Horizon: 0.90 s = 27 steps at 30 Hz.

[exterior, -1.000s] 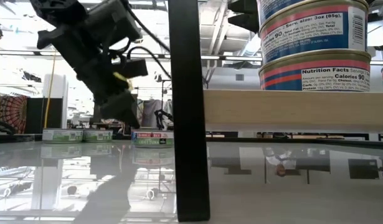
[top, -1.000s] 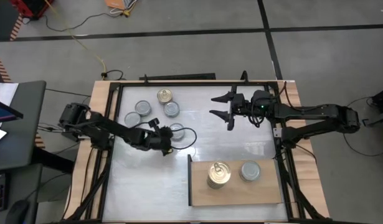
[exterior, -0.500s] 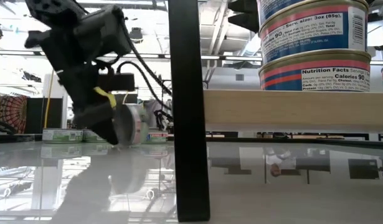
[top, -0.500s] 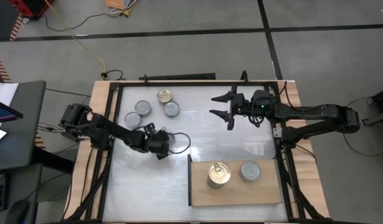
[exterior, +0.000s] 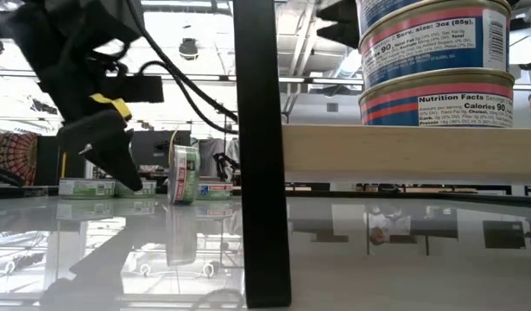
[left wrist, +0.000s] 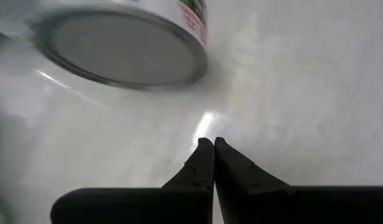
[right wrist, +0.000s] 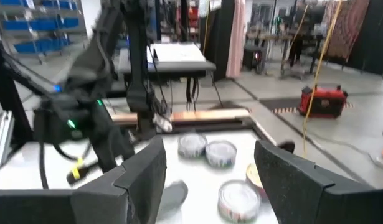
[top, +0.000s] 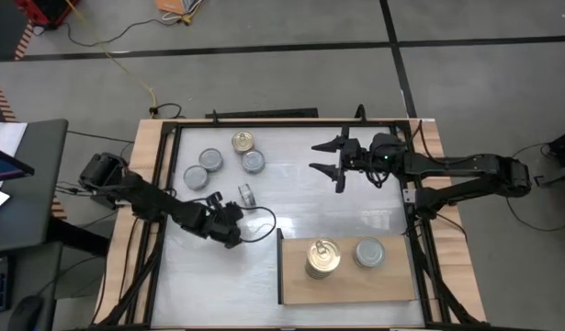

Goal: Stack canned seafood by type on shelf
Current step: Stack the green tuna can on top of the green tuna can on the shelf

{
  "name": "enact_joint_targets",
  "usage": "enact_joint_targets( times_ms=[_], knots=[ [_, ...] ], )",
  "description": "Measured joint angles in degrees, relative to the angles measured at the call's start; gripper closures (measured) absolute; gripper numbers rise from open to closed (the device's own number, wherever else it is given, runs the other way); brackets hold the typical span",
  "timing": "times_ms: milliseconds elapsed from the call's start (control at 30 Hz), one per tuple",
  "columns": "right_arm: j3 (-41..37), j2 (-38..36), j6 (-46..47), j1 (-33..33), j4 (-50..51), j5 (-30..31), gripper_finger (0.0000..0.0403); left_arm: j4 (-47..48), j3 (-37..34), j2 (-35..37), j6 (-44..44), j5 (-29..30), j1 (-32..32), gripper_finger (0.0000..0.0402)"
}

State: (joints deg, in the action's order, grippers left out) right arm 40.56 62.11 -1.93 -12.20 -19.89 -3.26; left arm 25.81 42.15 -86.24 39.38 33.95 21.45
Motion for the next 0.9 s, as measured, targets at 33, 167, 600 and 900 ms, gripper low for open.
enact_joint_targets(
  times_ms=[33, 167, 600, 900],
  knots=[
    [0.0, 0.0, 0.1, -0.2, 0.9, 0.0, 0.0131, 0.4, 0.0, 0.0, 0.8, 2.7, 1.0, 0.0401],
    [0.0, 0.1, 2.1, -1.5, 2.6, 0.0, 0.0131, 1.2, 0.0, 0.0, 4.3, 14.7, 5.7, 0.0401],
    [13.5, 23.3, 6.7, 2.3, 3.2, 0.2, 0.0131, 1.6, 0.0, 9.8, -6.4, 28.4, 11.7, 0.0401],
    [33.8, 38.3, 9.4, 9.2, 25.9, 14.8, 0.0131, 1.3, 0.0, 31.7, -21.5, 18.5, 11.3, 0.0402]
  ],
)
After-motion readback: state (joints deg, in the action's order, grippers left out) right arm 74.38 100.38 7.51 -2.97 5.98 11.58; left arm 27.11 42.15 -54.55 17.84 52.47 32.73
